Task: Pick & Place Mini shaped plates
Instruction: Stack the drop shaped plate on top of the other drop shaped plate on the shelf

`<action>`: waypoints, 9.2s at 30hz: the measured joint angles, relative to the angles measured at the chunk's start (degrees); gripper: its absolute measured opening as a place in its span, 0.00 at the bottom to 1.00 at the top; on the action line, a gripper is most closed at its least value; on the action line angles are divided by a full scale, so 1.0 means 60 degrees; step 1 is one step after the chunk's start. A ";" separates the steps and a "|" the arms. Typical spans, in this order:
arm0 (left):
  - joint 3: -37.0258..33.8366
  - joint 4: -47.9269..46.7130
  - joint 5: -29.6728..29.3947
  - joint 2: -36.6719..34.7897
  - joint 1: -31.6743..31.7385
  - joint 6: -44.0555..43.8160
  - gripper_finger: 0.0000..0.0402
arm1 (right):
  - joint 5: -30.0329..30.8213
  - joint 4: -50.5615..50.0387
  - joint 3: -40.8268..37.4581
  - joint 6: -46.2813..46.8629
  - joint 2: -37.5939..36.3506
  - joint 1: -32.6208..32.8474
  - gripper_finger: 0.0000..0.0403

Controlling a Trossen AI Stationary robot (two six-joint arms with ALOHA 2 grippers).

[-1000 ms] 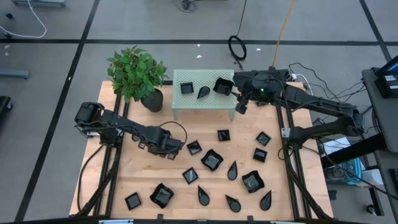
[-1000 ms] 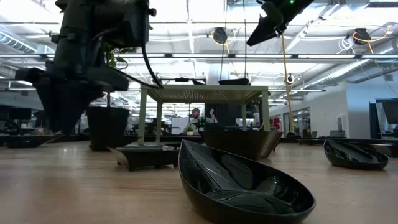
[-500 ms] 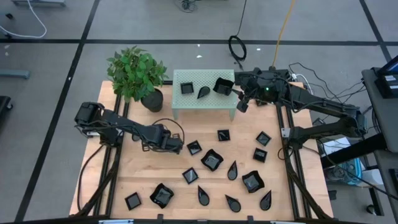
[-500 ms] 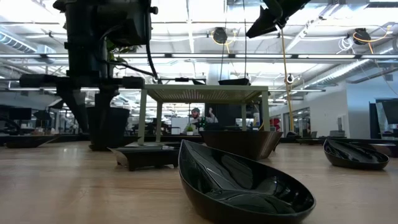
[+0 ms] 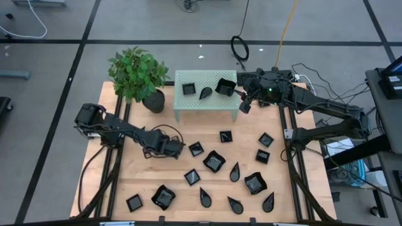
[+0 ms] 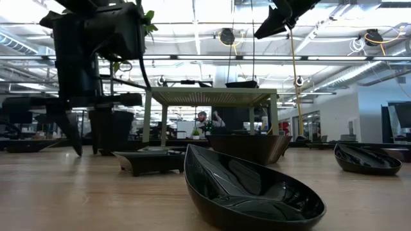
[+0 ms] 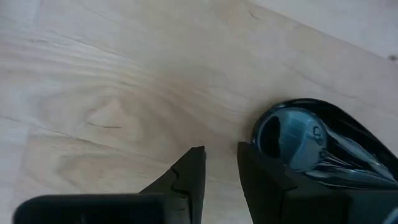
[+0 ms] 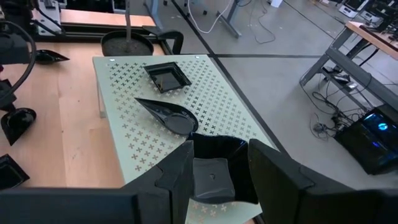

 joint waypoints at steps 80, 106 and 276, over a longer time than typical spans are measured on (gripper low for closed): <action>-0.0005 0.1981 -0.1495 0.0524 0.0592 0.3802 0.25 | 0.0000 0.0007 0.0007 0.0295 0.0007 -0.0004 0.35; -0.0005 0.2054 -0.1268 0.0524 0.1062 1.4519 0.01 | 0.0000 0.0004 0.0007 0.0295 0.0007 0.0000 0.35; 0.4475 0.4949 0.0182 0.0360 0.5866 1.4932 0.03 | 0.0004 0.0562 0.0007 0.1373 0.0004 0.0000 0.35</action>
